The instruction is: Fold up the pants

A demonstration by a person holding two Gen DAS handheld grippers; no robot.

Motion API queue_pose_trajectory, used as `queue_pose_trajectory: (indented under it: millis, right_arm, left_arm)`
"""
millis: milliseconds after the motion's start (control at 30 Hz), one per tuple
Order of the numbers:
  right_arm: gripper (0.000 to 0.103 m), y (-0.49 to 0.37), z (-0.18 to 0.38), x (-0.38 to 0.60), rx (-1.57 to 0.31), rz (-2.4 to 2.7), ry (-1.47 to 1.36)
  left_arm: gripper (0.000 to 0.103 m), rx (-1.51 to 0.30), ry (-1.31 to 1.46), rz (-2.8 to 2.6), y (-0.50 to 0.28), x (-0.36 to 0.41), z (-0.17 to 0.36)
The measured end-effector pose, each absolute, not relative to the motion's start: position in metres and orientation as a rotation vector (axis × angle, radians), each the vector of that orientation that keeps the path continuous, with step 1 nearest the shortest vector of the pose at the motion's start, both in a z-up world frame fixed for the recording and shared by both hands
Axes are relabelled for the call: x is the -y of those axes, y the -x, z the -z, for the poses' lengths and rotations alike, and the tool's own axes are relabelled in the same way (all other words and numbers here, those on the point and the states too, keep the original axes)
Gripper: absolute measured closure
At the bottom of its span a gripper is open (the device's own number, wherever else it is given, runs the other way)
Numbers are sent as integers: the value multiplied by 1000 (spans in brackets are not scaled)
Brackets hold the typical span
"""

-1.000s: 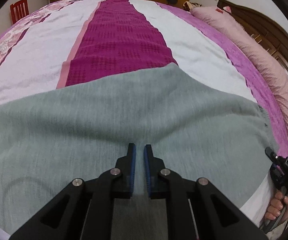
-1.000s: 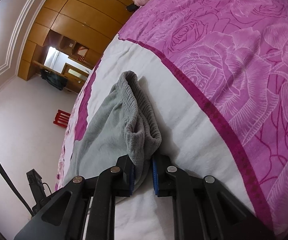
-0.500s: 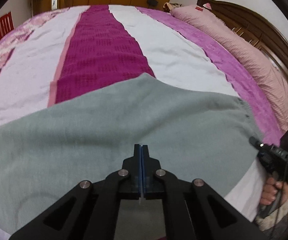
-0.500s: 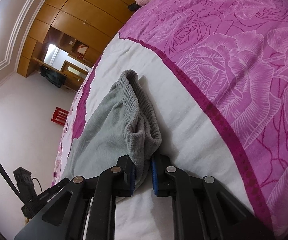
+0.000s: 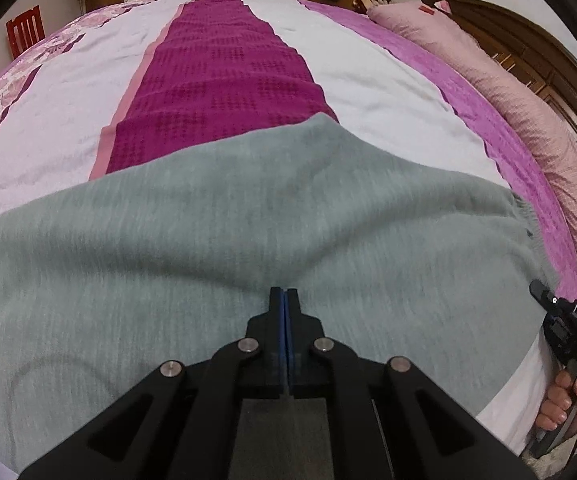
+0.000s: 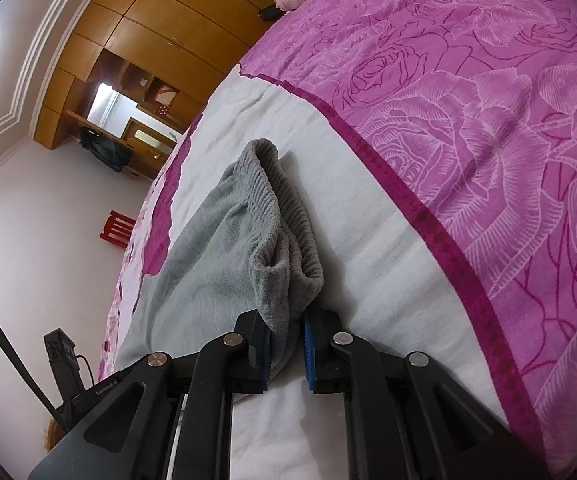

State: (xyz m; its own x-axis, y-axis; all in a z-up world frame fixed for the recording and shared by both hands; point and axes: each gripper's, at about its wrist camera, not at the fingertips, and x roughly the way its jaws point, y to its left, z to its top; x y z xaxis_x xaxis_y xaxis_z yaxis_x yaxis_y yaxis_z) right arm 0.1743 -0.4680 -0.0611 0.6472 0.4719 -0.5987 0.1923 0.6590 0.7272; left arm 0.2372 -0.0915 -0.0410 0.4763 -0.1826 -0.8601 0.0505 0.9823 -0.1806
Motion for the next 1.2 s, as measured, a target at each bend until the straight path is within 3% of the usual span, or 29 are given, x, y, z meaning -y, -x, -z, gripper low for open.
queue_pose_trajectory:
  millis: [767,867,933,967,1100,1200]
  right_arm:
    - [93,-176,49,455,-852,-162,-819]
    - [93,-176,41,452,-853,-147,-758]
    - [93,-176,24,442,-848,-126,-643]
    - [93,-176,13,434,-841,-110,-564]
    - [93,-174,-25,402,-802,-64,-345]
    - [93,-174,-52,380,-788,-60,-286]
  left_arm:
    - [102,-984,60,167,-227,96,38]
    - [92,-883,150,187,-209,81,18]
    - [69,-819,194,199,-196,67,0]
    - [64,-801,205,200,-191,60,-8]
    - [61,-713,198,203,-170,19,-51]
    - [49,-607,145,170,-146,-17,-81]
